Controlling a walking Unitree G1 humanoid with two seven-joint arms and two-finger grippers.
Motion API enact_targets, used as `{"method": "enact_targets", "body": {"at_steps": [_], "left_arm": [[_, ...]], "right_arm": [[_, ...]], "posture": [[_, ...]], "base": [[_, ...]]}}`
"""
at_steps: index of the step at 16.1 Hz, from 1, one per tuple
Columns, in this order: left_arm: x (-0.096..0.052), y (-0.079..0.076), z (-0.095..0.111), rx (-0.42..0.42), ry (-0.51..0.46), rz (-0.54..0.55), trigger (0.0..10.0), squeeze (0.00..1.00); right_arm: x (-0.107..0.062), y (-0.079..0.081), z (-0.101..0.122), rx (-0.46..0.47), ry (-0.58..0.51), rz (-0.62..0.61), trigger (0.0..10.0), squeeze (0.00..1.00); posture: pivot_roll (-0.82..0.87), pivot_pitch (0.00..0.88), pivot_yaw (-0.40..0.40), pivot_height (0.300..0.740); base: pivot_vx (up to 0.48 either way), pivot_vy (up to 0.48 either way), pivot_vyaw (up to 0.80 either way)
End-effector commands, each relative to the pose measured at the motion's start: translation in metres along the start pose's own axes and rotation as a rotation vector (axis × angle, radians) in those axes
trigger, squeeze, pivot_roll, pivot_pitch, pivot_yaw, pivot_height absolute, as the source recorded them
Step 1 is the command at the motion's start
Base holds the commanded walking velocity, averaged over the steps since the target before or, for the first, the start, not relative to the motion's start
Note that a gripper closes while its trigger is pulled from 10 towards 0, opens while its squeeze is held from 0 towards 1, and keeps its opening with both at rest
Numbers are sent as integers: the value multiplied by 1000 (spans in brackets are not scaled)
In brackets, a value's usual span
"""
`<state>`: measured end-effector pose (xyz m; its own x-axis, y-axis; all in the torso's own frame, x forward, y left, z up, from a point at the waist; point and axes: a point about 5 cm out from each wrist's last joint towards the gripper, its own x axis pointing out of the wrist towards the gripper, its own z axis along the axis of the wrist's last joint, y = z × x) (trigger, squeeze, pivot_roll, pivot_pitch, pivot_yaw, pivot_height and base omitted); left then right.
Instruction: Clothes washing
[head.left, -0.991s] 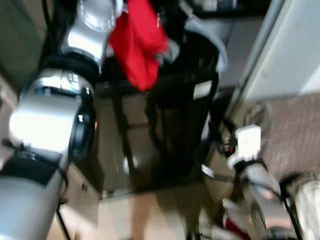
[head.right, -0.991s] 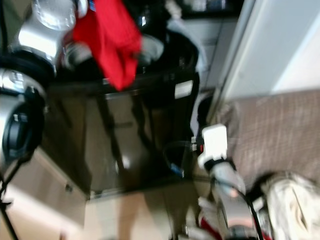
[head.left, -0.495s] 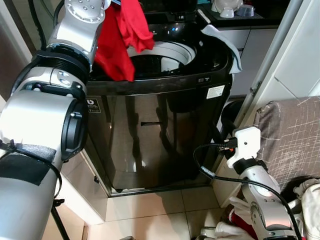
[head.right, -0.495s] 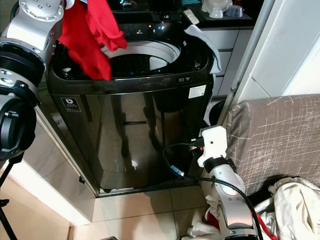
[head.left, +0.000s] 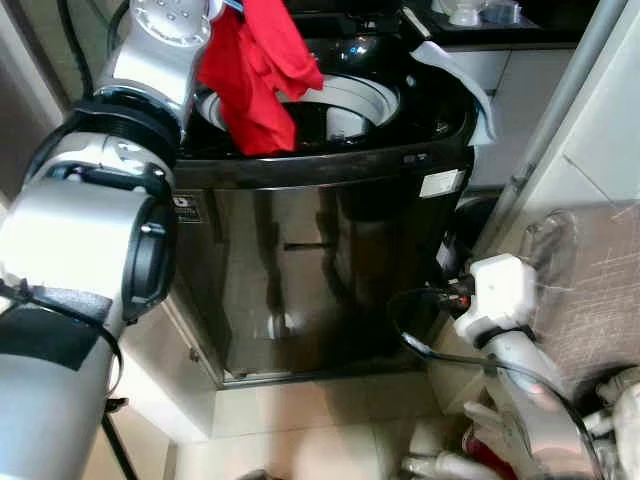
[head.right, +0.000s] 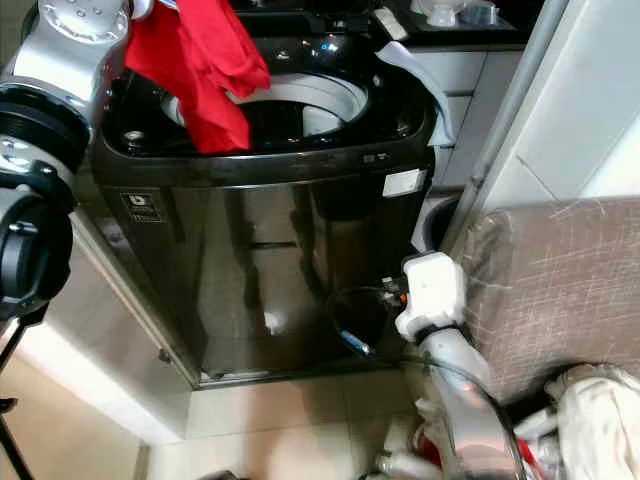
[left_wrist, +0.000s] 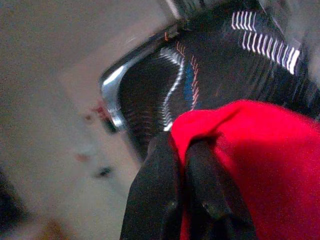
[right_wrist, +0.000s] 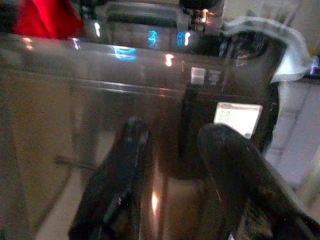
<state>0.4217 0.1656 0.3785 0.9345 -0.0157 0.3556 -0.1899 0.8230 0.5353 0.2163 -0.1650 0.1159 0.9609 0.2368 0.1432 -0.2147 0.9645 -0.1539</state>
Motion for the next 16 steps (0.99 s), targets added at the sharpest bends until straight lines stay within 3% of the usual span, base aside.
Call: {"method": "enact_targets", "body": {"at_steps": [1,2,5,8,10,11,14,15,16], "left_arm": [[-1,11,-11,-3,64,-10,0,0],[-3,9,-18,-92,77,-18,0,0],[-5,2,-21,-116,35,-50,0,0],[-7,0,-24,-22,15,-78,0,0],[-7,-2,-29,5,38,-84,0,0],[-8,-3,-31,67,59,-87,0,0],[-8,-6,-33,124,91,-91,0,0],[-8,-6,-35,126,102,-91,0,0],[-9,-8,-40,114,130,-92,10000,1000]], "right_arm": [[-29,17,-5,23,96,-8,10000,0],[-28,16,0,27,88,-17,10000,0],[-12,14,0,27,65,15,10000,0],[-1,23,7,37,53,94,10000,0],[-9,29,8,35,64,150,10000,0],[-27,30,3,26,110,174,10000,0],[-54,29,1,26,186,126,10000,0],[-56,30,2,26,189,119,10000,0],[-61,31,3,28,197,109,10000,0]], "posture": [[-340,183,188,740],[-330,175,174,740],[-267,138,130,740],[-225,121,95,740],[-226,137,98,740],[-255,158,119,740],[-318,202,156,740],[-328,210,160,740],[-341,216,167,740]], "base": [[0,0,0],[0,0,0],[0,0,0],[0,0,0],[0,0,0],[0,0,0],[0,0,0],[0,0,0],[0,0,0]]}}
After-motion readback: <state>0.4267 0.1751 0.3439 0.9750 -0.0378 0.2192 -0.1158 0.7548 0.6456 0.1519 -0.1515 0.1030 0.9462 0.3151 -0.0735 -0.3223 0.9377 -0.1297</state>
